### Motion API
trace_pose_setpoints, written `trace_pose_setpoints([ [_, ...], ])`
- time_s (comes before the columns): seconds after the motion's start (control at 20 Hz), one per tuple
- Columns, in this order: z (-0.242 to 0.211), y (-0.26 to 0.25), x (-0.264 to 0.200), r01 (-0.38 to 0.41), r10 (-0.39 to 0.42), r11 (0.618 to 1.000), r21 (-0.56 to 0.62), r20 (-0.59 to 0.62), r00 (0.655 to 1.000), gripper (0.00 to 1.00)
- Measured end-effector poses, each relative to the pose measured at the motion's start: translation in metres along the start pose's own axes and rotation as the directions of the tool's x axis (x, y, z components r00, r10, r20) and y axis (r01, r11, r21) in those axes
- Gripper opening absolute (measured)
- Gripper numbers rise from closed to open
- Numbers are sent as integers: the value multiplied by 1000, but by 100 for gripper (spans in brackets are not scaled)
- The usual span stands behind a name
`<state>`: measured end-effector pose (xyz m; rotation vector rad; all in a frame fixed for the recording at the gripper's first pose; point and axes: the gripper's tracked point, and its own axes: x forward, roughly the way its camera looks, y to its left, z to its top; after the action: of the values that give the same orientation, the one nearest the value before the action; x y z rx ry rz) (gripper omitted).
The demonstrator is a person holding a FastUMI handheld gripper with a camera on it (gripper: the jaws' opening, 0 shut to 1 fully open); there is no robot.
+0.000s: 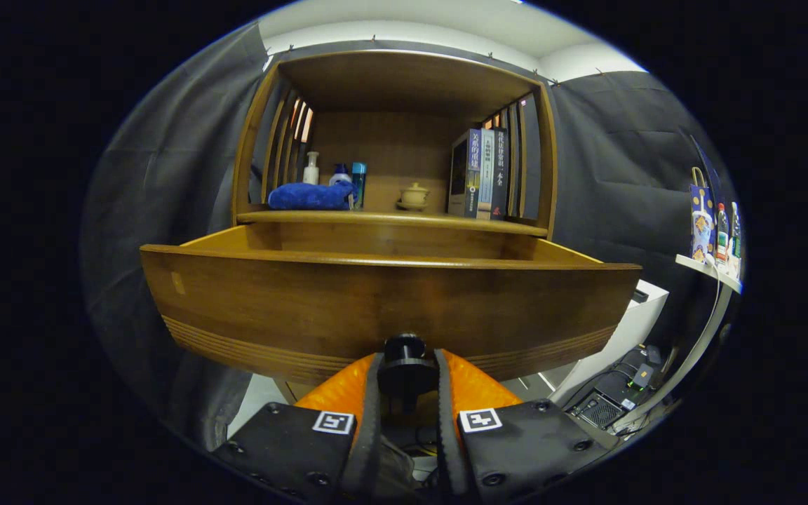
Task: Pull open the drawer, take out the items inside it, and place them on the countertop above the cabinet.
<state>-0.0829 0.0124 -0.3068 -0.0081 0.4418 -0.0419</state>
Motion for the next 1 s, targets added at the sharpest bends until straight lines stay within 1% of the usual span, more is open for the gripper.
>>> trace_pose_setpoints([
  [0.2,7,2,4,-15,15,1000,26,24,1000,49],
  [0.35,28,8,3,-44,41,998,37,84,996,66],
  [0.5,34,7,-4,-43,39,999,32,106,994,83],
  [0.6,41,6,-7,-37,35,999,12,126,991,86],
  [0.7,58,3,-14,-21,22,1000,-4,170,985,91],
  [0.8,86,-2,-25,16,-8,999,-29,244,970,97],
  [0.9,125,-8,-40,63,-38,996,-65,337,941,97],
  [1.0,167,-6,-52,90,-43,991,-94,417,908,97],
])
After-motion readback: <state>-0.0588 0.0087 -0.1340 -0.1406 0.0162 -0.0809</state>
